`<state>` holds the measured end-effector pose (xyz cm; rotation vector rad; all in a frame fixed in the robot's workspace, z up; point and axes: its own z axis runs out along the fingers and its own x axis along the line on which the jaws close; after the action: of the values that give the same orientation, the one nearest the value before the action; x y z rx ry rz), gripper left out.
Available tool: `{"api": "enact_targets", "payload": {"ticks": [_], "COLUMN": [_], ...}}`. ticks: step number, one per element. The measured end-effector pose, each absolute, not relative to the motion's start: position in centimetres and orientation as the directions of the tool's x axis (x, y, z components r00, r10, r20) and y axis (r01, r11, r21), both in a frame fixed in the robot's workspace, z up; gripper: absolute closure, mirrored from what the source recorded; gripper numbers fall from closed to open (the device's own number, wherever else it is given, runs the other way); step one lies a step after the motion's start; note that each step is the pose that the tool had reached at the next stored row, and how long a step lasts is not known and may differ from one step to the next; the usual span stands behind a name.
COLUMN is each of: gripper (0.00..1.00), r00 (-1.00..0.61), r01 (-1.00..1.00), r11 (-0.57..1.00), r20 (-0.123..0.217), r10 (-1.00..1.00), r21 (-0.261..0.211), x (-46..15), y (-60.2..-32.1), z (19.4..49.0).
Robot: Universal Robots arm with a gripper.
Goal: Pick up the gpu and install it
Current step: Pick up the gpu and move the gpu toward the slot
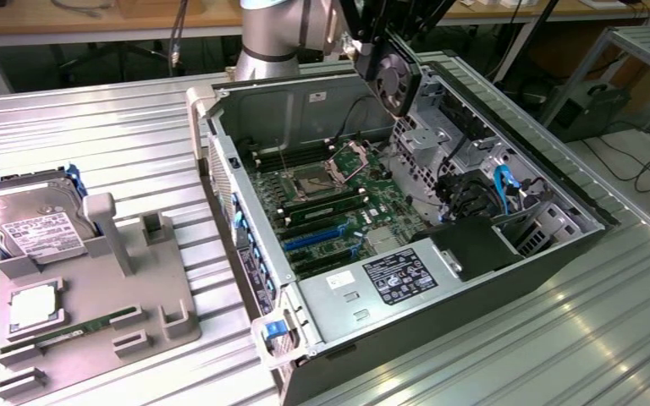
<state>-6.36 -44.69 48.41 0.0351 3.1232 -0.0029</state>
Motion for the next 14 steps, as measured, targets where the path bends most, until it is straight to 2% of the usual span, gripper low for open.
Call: {"api": "enact_targets", "payload": {"ticks": [14], "gripper": [0.72], "r00": [-1.0], "r01": [0.022], "r11": [1.0], "r20": [-0.018], "r10": [0.022], "r21": [-0.002], "x": [-5.84], "y": [-44.69], "z": [48.37]}}
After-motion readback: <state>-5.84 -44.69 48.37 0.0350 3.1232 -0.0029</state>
